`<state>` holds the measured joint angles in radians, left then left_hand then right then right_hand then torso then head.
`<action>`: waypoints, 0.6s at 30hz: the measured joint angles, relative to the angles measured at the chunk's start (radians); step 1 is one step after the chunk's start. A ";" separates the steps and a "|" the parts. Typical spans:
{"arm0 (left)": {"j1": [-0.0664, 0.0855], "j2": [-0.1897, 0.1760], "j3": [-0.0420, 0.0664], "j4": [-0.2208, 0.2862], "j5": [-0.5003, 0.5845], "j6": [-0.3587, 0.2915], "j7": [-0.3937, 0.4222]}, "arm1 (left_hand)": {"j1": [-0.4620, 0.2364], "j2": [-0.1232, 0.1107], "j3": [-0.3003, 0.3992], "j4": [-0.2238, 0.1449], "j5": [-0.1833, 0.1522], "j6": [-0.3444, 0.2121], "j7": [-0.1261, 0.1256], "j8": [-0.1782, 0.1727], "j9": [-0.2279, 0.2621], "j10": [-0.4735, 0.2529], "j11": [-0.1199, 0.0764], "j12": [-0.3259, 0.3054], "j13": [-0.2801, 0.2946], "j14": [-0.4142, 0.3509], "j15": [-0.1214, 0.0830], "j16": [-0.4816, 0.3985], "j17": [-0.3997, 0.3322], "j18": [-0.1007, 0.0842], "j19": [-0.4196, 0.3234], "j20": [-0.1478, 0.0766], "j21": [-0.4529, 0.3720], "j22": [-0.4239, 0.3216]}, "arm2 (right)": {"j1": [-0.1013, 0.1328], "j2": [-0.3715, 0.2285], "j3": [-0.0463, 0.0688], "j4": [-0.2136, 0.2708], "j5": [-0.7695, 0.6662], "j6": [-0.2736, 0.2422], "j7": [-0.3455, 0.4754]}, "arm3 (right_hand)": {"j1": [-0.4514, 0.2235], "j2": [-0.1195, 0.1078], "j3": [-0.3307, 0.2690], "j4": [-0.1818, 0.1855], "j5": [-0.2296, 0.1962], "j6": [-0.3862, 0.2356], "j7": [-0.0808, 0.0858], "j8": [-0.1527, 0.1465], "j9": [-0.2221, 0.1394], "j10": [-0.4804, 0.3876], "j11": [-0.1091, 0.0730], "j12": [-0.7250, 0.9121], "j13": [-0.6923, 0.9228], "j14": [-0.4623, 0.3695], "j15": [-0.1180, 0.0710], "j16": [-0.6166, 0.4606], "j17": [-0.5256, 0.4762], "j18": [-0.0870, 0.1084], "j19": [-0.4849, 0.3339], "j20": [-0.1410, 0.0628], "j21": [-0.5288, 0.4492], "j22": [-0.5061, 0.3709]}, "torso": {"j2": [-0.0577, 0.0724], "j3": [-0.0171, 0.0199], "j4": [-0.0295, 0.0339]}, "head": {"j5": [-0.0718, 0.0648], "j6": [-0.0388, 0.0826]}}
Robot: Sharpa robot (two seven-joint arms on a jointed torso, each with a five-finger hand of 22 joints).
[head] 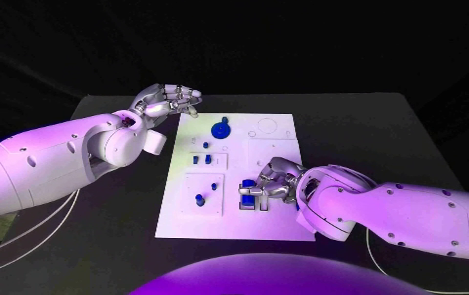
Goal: Assemble the parts on the task board
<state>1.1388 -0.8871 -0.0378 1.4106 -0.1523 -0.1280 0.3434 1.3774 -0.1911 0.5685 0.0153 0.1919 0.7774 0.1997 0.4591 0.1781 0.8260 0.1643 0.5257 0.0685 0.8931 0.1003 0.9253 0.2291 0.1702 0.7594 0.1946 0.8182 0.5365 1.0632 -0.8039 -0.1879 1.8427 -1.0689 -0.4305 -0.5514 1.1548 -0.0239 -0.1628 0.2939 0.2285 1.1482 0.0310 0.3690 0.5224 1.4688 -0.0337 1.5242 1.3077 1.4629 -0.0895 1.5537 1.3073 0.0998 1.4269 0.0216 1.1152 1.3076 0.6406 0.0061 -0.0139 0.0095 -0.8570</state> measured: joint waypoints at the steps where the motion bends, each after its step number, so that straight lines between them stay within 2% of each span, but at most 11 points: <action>1: 0.000 0.000 0.000 0.000 0.000 0.000 0.000 | 0.000 0.000 0.000 0.000 0.000 0.000 0.000 0.000 0.000 0.000 0.000 0.000 0.000 0.000 0.000 0.000 0.000 0.000 0.000 0.000 0.000 0.000 | 0.000 0.000 0.000 0.000 -0.001 0.001 0.000 | -0.003 -0.003 0.000 0.000 0.000 0.000 0.000 0.000 0.000 0.000 0.000 -0.001 0.000 0.000 0.000 0.000 0.000 0.000 0.000 0.000 0.000 0.000 | 0.000 0.0000 0.0000 | 0.000 0.000; 6: 0.000 0.000 0.000 0.000 0.000 0.000 -0.001 | 0.000 0.000 0.000 0.000 0.000 0.000 0.000 0.000 0.000 0.000 0.000 0.000 0.000 0.000 0.000 0.000 0.000 0.000 0.000 0.000 0.000 0.000 | -0.001 0.000 -0.001 0.000 -0.007 0.014 -0.001 | -0.030 -0.030 0.000 0.000 0.000 0.006 -0.006 0.006 0.001 0.000 0.000 -0.005 0.000 0.000 0.000 0.000 0.000 0.000 0.000 0.000 -0.004 0.000 | 0.000 0.0000 -0.0001 | 0.001 -0.001; 12: 0.000 -0.001 0.000 0.000 -0.001 0.000 -0.002 | 0.000 0.000 0.000 0.000 0.000 0.000 0.000 0.000 -0.002 0.000 0.000 0.000 0.000 0.003 -0.003 -0.005 -0.001 0.000 0.000 0.000 -0.004 -0.002 | -0.001 0.000 -0.001 0.000 -0.019 0.033 -0.001 | -0.085 -0.085 0.045 0.003 0.006 -0.002 0.001 0.014 0.003 0.000 0.000 -0.020 0.000 0.000 0.000 0.000 0.001 0.000 0.000 0.000 -0.016 0.000 | 0.000 0.0000 -0.0001 | 0.001 -0.002; 18: 0.000 -0.001 0.000 0.000 -0.001 0.000 -0.003 | 0.000 0.000 0.000 0.000 0.000 0.000 0.000 0.000 -0.002 0.000 0.000 0.000 0.000 0.002 -0.002 -0.005 -0.001 0.000 0.000 0.000 -0.004 -0.002 | -0.001 -0.001 0.000 0.000 -0.031 0.043 -0.002 | -0.125 -0.104 0.032 0.004 0.006 -0.009 0.004 0.014 0.003 0.000 0.000 -0.032 0.000 0.000 0.000 0.000 0.001 0.000 -0.004 0.004 -0.026 0.000 | 0.000 0.0000 -0.0001 | 0.001 -0.001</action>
<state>1.1389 -0.8878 -0.0377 1.4108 -0.1536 -0.1279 0.3406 1.3774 -0.1911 0.5685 0.0153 0.1919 0.7774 0.1996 0.4590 0.1758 0.8260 0.1643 0.5257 0.0686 0.8956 0.0978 0.9203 0.2283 0.1703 0.7594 0.1946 0.8147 0.5349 1.0625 -0.8046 -0.1884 1.8426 -1.0996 -0.3880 -0.5529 1.0298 -0.1280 -0.1308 0.2980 0.2346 1.1391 0.0354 0.3831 0.5256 1.4685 -0.0338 1.4924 1.3077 1.4629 -0.0895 1.5536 1.3080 0.0998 1.4232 0.0252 1.0888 1.3075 0.6403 0.0061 -0.0140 0.0109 -0.8581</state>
